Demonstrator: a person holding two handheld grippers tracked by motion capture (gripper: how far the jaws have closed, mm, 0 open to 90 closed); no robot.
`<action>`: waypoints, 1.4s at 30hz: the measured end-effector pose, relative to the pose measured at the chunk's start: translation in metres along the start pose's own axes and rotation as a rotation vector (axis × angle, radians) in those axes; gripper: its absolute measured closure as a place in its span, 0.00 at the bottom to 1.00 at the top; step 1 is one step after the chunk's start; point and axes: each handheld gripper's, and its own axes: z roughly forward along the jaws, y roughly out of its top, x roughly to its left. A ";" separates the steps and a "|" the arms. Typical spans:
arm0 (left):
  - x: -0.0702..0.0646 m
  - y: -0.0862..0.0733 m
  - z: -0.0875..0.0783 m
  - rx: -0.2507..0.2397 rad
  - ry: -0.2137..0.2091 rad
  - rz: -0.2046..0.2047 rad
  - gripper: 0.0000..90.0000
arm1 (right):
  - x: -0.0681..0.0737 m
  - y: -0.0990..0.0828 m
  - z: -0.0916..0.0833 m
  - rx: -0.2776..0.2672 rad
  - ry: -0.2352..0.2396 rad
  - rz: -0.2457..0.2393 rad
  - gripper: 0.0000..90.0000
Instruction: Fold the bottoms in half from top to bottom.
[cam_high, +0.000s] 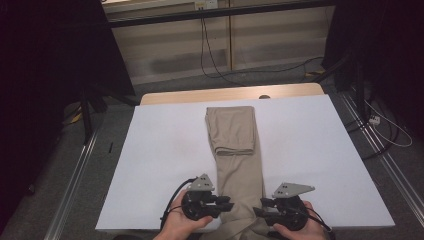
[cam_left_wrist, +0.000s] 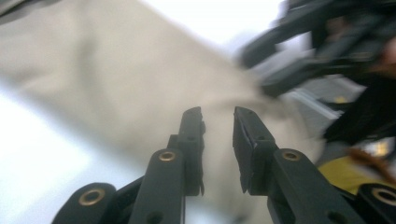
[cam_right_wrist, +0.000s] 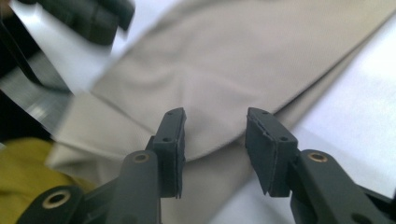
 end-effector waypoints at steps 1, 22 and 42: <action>0.004 -0.003 0.002 0.016 0.014 0.003 0.81 | 0.002 -0.001 0.003 0.027 -0.024 -0.009 0.73; 0.017 0.022 0.002 -0.038 0.147 0.067 0.44 | -0.025 0.005 -0.023 -0.070 -0.034 -0.013 0.77; 0.130 0.075 0.048 -0.100 0.310 -0.047 0.52 | -0.114 0.122 0.078 -0.137 -0.075 -0.086 0.61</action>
